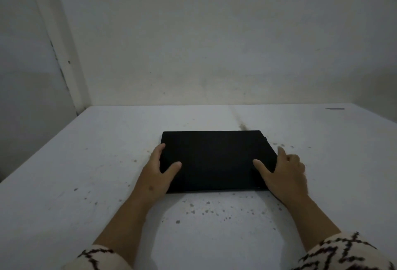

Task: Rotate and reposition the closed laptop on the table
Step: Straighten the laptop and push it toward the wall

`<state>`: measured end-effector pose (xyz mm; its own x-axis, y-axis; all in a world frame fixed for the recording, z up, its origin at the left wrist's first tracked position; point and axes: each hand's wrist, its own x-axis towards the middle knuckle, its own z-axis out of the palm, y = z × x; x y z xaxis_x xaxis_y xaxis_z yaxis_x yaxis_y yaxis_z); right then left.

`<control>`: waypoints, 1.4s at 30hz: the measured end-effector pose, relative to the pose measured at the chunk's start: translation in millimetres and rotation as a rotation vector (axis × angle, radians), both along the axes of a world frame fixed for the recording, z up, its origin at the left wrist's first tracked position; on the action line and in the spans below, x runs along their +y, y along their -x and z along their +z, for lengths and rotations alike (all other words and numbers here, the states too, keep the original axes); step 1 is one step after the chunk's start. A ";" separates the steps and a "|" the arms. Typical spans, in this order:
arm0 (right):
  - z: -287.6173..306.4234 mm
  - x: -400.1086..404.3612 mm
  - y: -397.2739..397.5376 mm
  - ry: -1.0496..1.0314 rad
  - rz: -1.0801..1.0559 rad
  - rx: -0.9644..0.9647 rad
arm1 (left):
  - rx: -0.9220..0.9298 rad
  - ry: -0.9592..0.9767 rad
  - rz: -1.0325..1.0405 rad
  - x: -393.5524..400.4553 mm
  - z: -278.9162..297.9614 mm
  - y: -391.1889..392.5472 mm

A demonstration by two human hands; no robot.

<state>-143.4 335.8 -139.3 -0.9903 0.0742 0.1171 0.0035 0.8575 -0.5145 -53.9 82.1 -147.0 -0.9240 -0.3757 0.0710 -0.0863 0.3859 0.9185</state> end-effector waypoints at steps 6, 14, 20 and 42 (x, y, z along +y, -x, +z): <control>-7.5 14.4 -15.0 -0.299 0.424 0.013 | -0.205 0.689 -0.186 3.6 -9.4 -13.3; -8.1 11.2 1.3 -0.389 0.459 0.002 | -0.213 0.838 -0.205 4.3 -11.1 -5.6; -10.2 4.6 23.1 -0.364 0.472 0.046 | -0.218 0.841 -0.189 -1.0 -10.2 11.2; -5.5 -32.9 114.2 -0.292 0.476 0.103 | -0.225 0.769 -0.167 -33.2 -1.4 99.4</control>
<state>-257.7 302.8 -144.8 -0.8891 -0.4277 0.1630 -0.4559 0.8590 -0.2328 -153.3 48.9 -148.4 -0.9864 -0.1534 0.0585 -0.1226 0.9250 0.3596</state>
